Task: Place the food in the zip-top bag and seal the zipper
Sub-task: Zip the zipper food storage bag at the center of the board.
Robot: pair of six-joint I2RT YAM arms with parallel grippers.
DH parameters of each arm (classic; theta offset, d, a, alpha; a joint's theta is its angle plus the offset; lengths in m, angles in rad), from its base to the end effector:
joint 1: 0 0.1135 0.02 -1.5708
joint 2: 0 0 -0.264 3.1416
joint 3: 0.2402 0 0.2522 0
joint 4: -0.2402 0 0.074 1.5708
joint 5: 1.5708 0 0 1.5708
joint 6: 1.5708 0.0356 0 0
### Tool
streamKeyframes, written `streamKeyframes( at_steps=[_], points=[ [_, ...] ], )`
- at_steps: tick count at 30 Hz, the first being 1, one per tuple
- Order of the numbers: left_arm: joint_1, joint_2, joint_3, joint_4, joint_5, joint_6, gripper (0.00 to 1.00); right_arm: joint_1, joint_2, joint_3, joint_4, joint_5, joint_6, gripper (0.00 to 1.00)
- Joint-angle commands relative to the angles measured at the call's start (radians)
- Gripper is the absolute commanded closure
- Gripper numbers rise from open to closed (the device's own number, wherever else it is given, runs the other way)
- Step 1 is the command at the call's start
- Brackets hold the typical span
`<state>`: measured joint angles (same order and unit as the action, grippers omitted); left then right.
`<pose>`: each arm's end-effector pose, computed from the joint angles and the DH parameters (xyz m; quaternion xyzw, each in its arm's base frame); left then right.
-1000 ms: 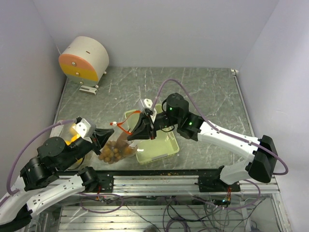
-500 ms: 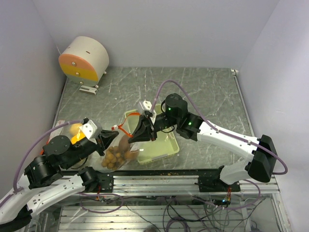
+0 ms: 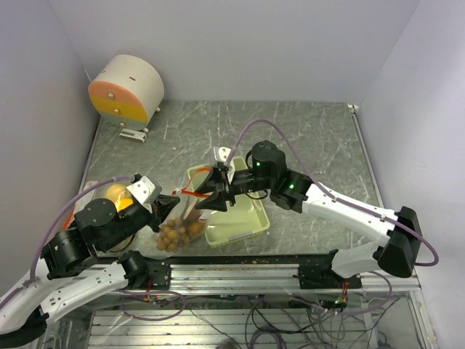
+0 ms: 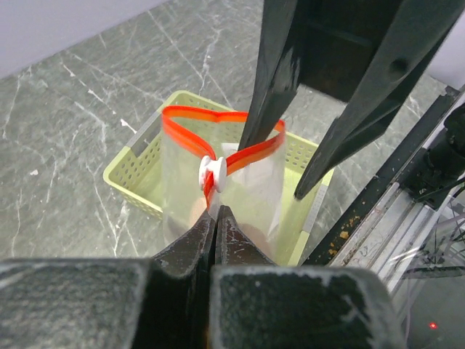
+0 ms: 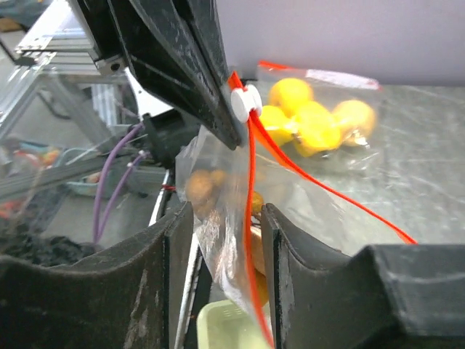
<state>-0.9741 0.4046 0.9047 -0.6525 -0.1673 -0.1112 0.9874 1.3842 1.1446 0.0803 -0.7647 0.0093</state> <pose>0.0450 -0.0557 0.3710 0.2668 0.7097 -0.2808 0.5885 0.1566 0.2820 0.3573 -0.5454 0.5097 0.5371 0.3928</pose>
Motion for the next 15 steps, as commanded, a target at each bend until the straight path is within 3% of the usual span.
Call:
streamKeyframes(
  at_steps=[1,8,12,15],
  points=[
    [0.000,-0.004,0.018,-0.005,-0.011,-0.009,0.93,-0.002,-0.095,0.011,0.035,0.112,-0.060,0.56],
    [0.001,0.016,0.015,0.013,0.040,-0.004,0.93,-0.003,-0.105,0.035,0.169,-0.058,-0.095,0.52],
    [0.000,0.031,0.027,0.013,0.055,-0.012,0.93,-0.007,-0.007,0.103,0.159,-0.143,-0.121,0.65],
    [0.000,0.033,0.030,0.011,0.056,-0.014,0.93,-0.009,0.052,0.141,0.187,-0.199,-0.083,0.65]
  ],
)
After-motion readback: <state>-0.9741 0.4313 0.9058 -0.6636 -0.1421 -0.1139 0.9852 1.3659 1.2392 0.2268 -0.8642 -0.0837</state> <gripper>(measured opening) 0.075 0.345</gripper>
